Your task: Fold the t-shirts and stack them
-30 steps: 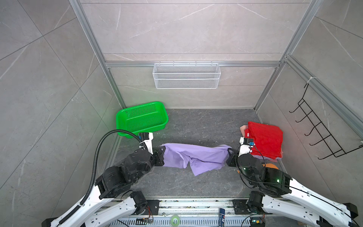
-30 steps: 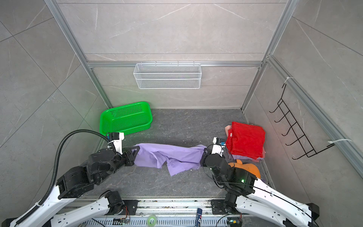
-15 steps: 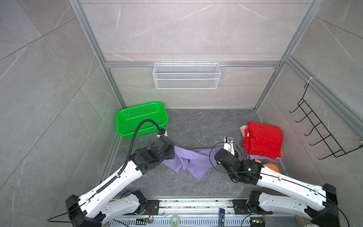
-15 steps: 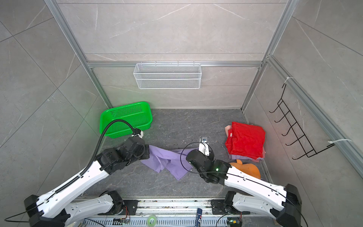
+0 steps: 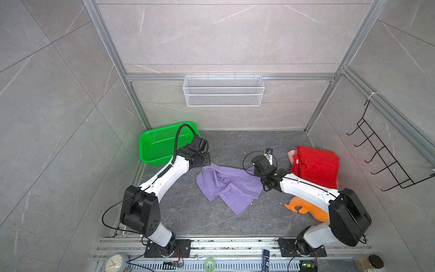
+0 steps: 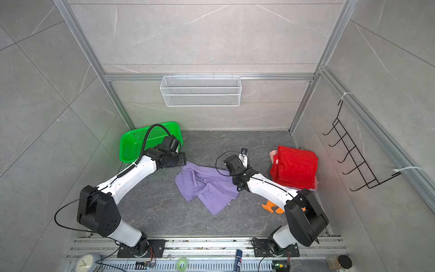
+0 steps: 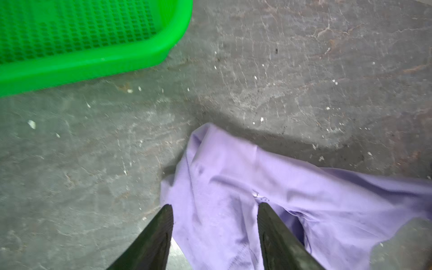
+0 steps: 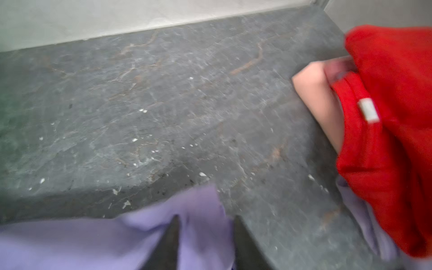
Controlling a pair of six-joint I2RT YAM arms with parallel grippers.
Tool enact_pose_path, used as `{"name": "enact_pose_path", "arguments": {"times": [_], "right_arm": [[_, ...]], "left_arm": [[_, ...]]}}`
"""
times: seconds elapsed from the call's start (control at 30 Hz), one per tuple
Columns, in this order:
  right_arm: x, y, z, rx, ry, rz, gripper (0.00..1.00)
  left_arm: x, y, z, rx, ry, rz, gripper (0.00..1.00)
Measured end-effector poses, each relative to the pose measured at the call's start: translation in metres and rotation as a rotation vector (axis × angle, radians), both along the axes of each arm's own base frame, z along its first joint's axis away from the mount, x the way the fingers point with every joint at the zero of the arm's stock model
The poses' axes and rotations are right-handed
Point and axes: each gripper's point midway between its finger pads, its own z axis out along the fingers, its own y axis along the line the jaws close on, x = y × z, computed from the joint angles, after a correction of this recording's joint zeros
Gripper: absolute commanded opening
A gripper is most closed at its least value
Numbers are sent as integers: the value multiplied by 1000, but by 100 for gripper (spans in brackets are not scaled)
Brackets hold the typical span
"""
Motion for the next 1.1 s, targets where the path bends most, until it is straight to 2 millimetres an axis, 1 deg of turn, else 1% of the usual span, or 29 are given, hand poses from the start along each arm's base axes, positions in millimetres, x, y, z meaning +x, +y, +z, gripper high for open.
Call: {"name": "enact_pose_path", "arguments": {"times": [0.03, 0.1, 0.2, 0.23, 0.3, 0.37, 0.43, 0.5, 0.53, 0.63, 0.73, 0.77, 0.83, 0.9, 1.0, 1.1], "right_arm": [[1, 3, 3, 9, -5, 11, 57], [1, 6, 9, 33, -12, 25, 58], [-5, 8, 20, 84, -18, 38, 59], [-8, 9, 23, 102, -19, 43, 59], [-17, 10, 29, 160, -18, 49, 60], [-28, 9, 27, 212, -7, 49, 62], [-42, 5, 17, 254, 21, 44, 63], [-56, 1, 3, 285, 59, 33, 65], [-61, 0, -4, 295, 78, 28, 66], [-77, -5, -28, 319, 142, 10, 67], [-89, -6, -48, 342, 197, -2, 67], [-93, -6, -52, 351, 210, -4, 68], [-98, -6, -62, 368, 228, -11, 69], [-103, -7, -68, 383, 238, -16, 70], [-107, -7, -75, 406, 248, -21, 70], [-110, -4, -81, 435, 257, -20, 70]], "left_arm": [[-1, 0, 2, 0, -6, -4, 62], [-5, -1, 8, -16, -14, -16, 62], [-19, -7, 15, -62, -23, -50, 62], [-24, -10, 14, -74, -19, -61, 62], [-40, -20, 7, -93, 7, -95, 62], [-52, -33, -4, -104, 40, -129, 63], [-61, -45, -17, -118, 73, -154, 63], [-66, -58, -28, -142, 107, -175, 70], [-65, -63, -32, -149, 114, -180, 71], [-59, -83, -46, -162, 140, -201, 72], [-47, -109, -60, -148, 160, -229, 71], [-42, -120, -62, -140, 157, -240, 71], [-36, -138, -72, -111, 158, -262, 70], [-33, -153, -80, -82, 155, -279, 68], [-33, -165, -95, -22, 164, -292, 65], [-36, -166, -111, 49, 180, -292, 64]]}}
